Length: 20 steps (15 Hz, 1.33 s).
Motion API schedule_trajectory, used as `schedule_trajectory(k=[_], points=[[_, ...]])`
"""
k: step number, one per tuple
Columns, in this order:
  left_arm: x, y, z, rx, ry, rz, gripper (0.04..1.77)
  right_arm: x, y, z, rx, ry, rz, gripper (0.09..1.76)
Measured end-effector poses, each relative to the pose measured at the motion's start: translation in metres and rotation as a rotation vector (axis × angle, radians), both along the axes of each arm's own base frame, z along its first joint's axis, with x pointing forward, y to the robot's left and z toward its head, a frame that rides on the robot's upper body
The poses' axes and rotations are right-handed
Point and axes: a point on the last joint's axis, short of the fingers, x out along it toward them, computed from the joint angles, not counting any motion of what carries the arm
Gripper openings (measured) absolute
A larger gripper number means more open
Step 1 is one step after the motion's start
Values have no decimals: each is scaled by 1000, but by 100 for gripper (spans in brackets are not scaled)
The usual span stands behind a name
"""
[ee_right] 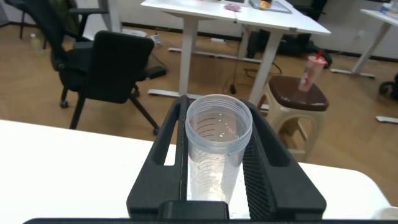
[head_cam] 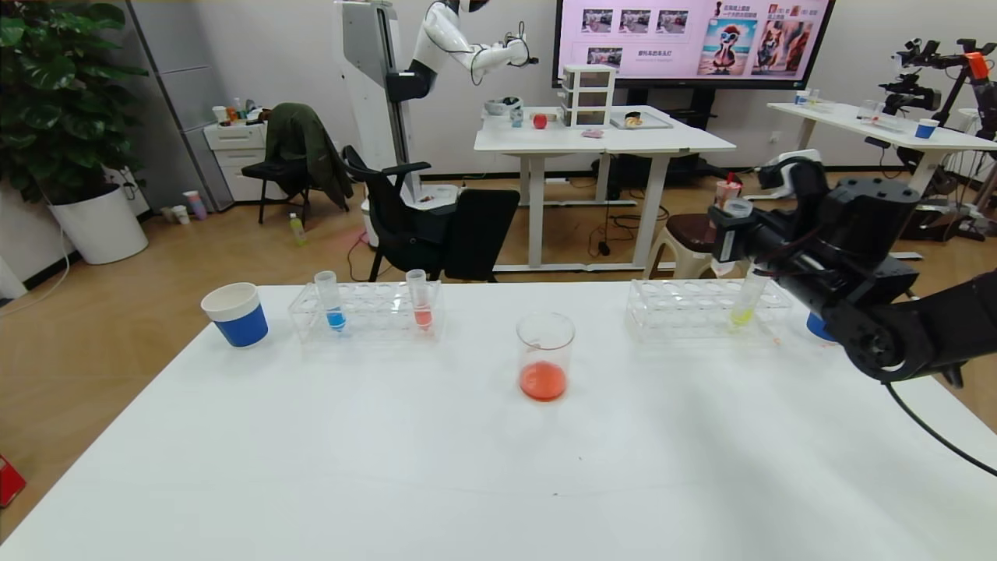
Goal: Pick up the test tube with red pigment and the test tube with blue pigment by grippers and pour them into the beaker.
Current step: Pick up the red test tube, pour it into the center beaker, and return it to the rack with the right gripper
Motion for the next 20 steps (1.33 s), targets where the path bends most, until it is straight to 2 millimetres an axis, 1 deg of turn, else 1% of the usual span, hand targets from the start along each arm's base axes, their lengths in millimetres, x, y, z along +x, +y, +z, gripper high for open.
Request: schedule_trajectory(k=[3,6,8,10,11,13,17,20], points=[[0,0,0,0,0,0,175,-1,-56,15,25,-6,-73,51],[0,0,0,0,0,0,175,-6,-106,26,56,-13,-140,51],[0,0,0,1,0,0,175,-11,-138,28,60,-19,-173,51],[0,0,0,0,0,0,175,-14,-165,22,60,-11,-212,51],[0,0,0,0,0,0,175,-14,-175,18,61,-5,-231,51],[0,0,0,0,0,0,175,-10,-185,10,63,5,-251,51],[0,0,0,0,0,0,175,0,-194,-6,58,-17,-266,51],[0,0,0,0,0,0,175,7,-202,-29,58,-12,-280,51]])
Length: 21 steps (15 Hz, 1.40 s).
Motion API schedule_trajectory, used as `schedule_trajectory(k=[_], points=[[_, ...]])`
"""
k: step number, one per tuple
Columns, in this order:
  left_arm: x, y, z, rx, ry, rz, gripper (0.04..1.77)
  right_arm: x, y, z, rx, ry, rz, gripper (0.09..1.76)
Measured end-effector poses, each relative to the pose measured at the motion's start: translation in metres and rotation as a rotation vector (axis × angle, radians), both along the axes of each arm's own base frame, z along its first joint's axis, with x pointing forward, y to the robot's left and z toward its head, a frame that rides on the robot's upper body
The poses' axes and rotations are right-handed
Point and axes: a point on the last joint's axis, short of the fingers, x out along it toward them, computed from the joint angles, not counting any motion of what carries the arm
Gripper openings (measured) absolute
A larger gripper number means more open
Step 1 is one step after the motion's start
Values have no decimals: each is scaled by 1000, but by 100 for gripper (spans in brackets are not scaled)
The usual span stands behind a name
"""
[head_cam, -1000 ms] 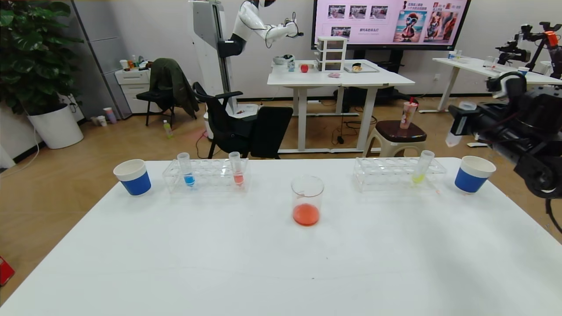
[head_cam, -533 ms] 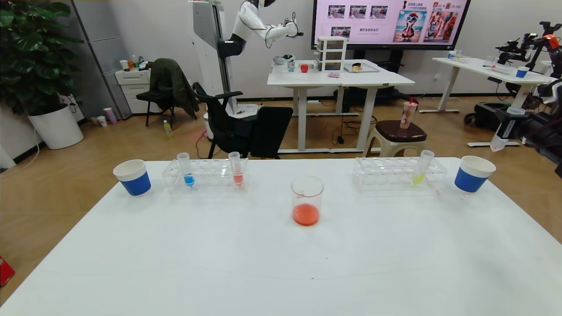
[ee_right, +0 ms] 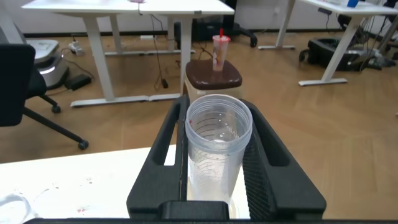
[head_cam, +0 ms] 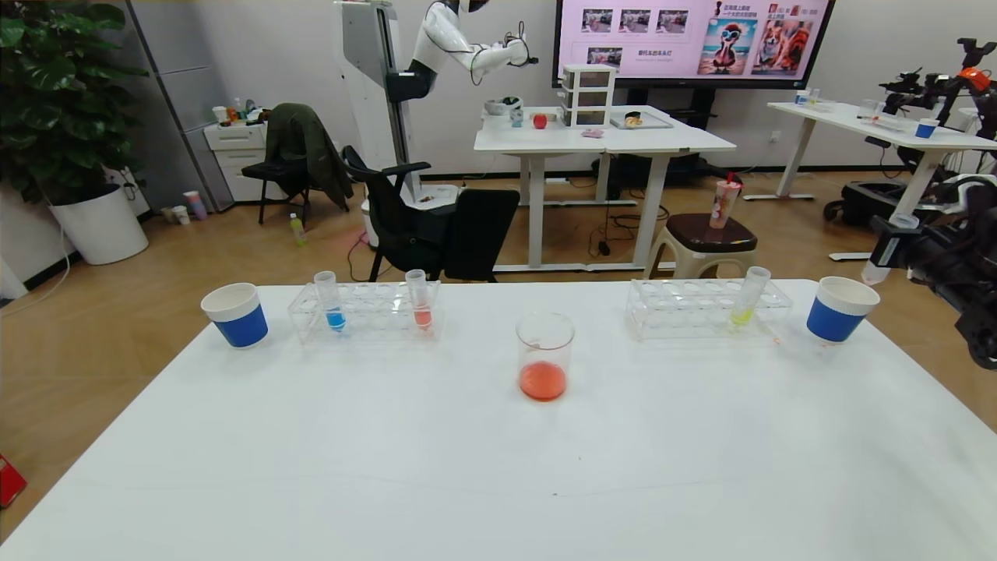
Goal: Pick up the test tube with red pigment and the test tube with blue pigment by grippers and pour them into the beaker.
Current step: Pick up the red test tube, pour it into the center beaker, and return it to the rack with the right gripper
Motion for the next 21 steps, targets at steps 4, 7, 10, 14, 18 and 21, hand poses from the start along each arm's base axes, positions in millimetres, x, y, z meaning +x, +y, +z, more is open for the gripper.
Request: schedule_trajectory(k=[4,7,10,14,18,21], points=[[0,0,0,0,0,0,175,9,0,-25,14,28,9,51],[0,0,0,0,0,0,175,15,0,-41,10,20,13,51],[0,0,0,0,0,0,175,16,-1,-54,22,50,15,51],[0,0,0,0,0,0,175,17,1,-58,26,59,22,103],[0,0,0,0,0,0,175,17,1,-60,28,65,19,174],[0,0,0,0,0,0,175,19,13,-53,22,51,46,174]])
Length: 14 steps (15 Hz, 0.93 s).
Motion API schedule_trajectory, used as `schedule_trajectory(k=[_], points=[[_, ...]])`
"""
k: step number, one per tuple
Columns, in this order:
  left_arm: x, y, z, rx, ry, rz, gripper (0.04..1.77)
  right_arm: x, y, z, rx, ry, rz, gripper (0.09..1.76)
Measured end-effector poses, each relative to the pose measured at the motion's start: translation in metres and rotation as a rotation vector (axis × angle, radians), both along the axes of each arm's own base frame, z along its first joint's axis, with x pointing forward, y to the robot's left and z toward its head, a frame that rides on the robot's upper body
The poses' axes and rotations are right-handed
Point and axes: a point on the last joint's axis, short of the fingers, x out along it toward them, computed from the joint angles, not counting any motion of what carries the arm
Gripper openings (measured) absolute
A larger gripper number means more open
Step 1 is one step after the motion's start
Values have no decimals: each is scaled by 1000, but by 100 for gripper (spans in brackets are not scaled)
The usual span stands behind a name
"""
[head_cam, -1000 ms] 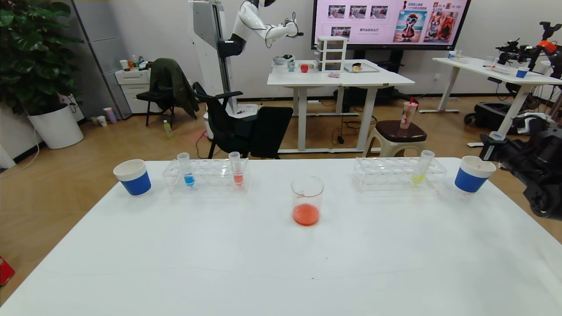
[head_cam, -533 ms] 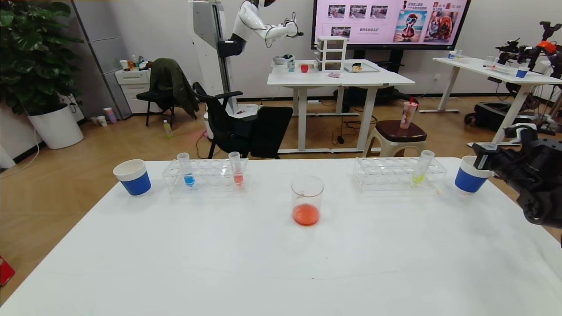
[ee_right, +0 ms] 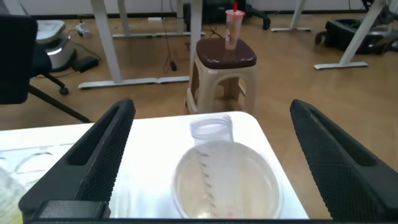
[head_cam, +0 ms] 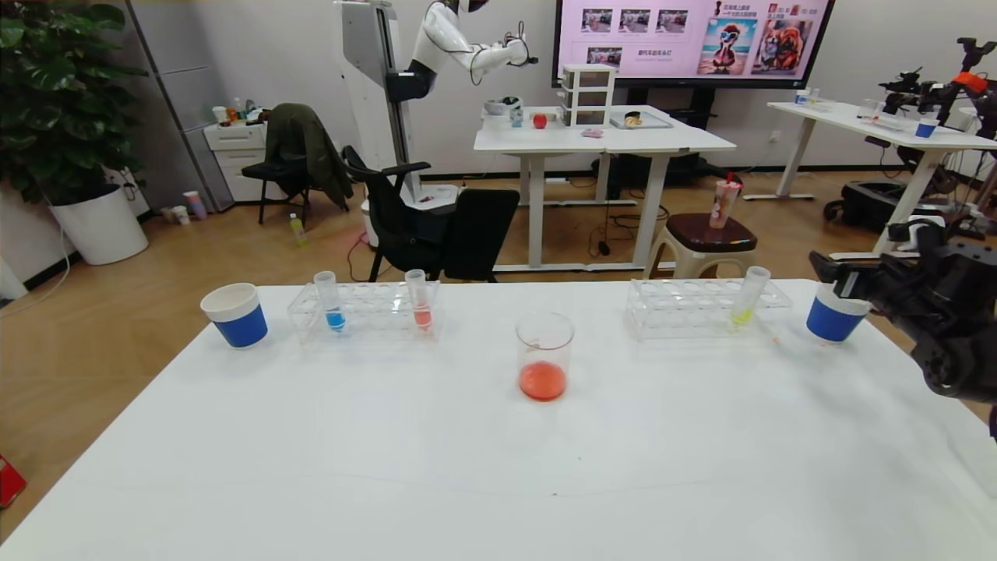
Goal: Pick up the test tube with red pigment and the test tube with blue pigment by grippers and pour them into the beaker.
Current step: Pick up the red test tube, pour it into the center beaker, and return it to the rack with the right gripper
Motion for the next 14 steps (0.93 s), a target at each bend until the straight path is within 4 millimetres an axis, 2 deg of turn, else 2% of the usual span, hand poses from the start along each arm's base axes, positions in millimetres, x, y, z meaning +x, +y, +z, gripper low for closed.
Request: schedule_trajectory(k=[3,5,8,10,12,14], points=[[0,0,0,0,0,0,175,6,44,22,-8,-49,89,174],[0,0,0,0,0,0,175,5,87,41,9,-85,152,174],[0,0,0,0,0,0,175,-13,144,69,19,-127,229,174],[0,0,0,0,0,0,175,-33,160,90,16,-165,262,174],[0,0,0,0,0,0,175,-58,163,122,5,-240,270,174],[0,0,0,0,0,0,175,-93,160,157,-5,-336,267,174]])
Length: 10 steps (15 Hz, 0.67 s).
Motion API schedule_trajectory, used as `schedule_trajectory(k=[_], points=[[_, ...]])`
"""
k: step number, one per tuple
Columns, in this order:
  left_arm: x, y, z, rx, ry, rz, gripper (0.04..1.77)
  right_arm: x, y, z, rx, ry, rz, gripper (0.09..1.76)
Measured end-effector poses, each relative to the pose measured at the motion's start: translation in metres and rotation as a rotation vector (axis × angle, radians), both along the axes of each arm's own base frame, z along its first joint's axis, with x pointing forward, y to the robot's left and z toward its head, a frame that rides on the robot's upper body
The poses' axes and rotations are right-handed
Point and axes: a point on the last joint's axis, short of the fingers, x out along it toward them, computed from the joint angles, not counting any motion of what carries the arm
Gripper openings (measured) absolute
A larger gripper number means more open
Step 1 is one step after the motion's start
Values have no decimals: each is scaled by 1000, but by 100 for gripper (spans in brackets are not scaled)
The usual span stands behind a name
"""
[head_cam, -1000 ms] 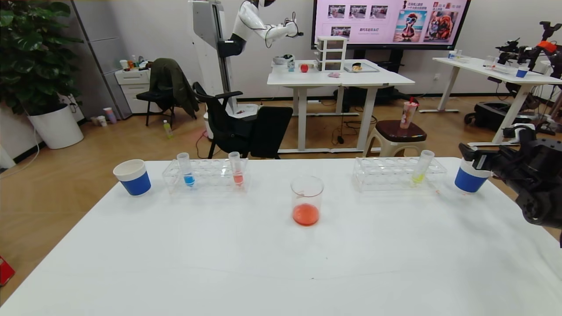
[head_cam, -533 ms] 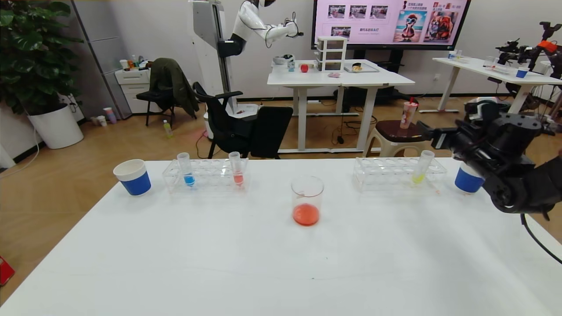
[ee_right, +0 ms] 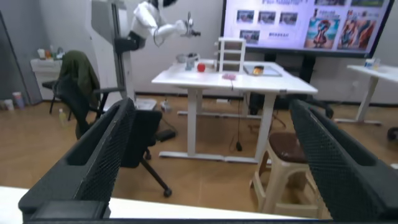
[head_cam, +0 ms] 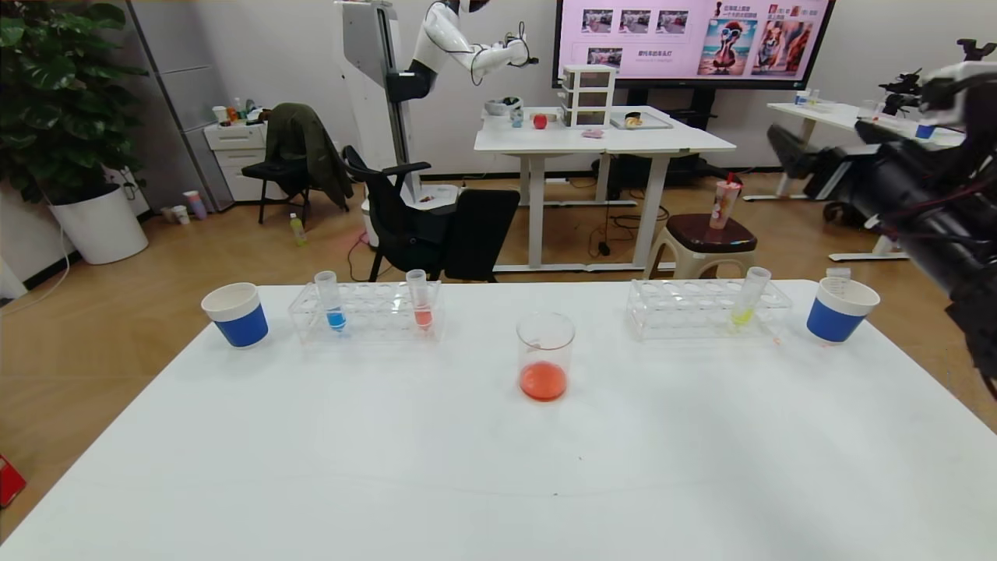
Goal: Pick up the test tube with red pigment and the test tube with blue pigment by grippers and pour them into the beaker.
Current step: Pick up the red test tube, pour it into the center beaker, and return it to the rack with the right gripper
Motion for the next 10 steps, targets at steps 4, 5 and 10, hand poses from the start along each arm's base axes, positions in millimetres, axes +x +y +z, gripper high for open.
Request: schedule_trajectory(k=[4,5,10], points=[[0,0,0,0,0,0,175,-94,-8,51,-12,-157,-22,174],[0,0,0,0,0,0,175,-123,-10,57,-19,-182,-30,174],[0,0,0,0,0,0,175,-245,-18,38,-65,-187,-78,174]])
